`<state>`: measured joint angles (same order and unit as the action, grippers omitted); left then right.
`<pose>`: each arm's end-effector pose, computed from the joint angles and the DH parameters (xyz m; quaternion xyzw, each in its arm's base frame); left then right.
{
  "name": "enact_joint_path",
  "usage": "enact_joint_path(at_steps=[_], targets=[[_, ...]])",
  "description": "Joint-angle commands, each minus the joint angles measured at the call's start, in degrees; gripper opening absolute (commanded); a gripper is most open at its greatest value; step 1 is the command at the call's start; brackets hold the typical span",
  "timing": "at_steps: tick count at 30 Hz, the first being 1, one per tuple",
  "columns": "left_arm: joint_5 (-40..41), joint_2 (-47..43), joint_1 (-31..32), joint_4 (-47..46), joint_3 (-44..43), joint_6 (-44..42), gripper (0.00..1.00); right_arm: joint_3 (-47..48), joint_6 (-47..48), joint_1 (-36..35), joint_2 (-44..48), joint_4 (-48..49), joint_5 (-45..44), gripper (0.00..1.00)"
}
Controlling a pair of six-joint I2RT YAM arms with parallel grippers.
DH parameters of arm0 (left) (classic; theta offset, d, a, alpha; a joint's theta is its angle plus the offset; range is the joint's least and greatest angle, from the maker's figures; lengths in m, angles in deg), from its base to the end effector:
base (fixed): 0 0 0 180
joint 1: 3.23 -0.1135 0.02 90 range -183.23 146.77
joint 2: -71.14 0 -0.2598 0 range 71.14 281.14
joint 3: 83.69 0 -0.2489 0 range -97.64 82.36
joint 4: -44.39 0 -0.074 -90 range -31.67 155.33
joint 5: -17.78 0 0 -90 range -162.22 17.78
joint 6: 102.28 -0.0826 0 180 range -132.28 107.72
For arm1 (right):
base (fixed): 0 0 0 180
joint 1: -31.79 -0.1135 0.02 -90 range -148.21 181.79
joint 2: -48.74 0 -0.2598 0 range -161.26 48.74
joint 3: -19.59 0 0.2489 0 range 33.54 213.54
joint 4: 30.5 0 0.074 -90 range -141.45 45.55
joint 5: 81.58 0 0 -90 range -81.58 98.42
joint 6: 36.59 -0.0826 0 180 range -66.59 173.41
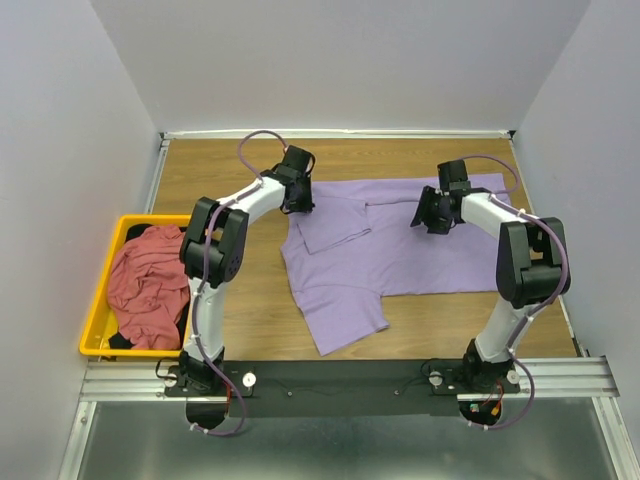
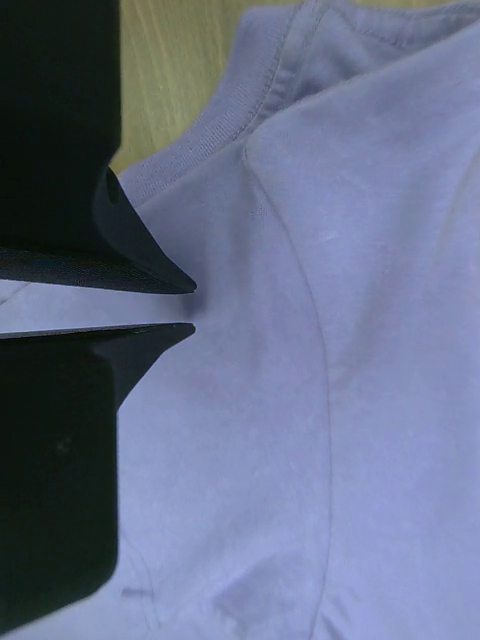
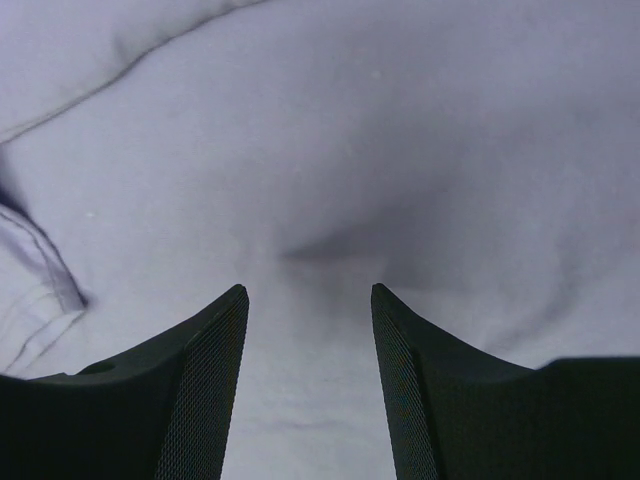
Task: Fold and stack the t-shirts
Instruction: Fold the tshirt
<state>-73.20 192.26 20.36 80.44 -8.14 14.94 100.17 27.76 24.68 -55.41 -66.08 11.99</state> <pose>0.4462 -0.1964 0.1399 -0.0273 0.9471 -0.1444 0.2852 0.3882 0.0536 0.1316 0.1470 0.9523 0.1038 0.2466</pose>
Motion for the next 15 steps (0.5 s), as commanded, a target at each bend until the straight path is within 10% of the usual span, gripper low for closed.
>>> enact_joint_path(at_steps=[1,15], targets=[[2.55,3.33,0.58,2.23,-1.43,-1.64,0.26,0.25,1.47,0.26,-0.77,-1.40,-4.70,0.61],[1.24,19.58,-4.87,11.73,-25.66,-3.23,0.26,15.78,3.76,0.26,-15.27,-1.40,-4.89,0.61]])
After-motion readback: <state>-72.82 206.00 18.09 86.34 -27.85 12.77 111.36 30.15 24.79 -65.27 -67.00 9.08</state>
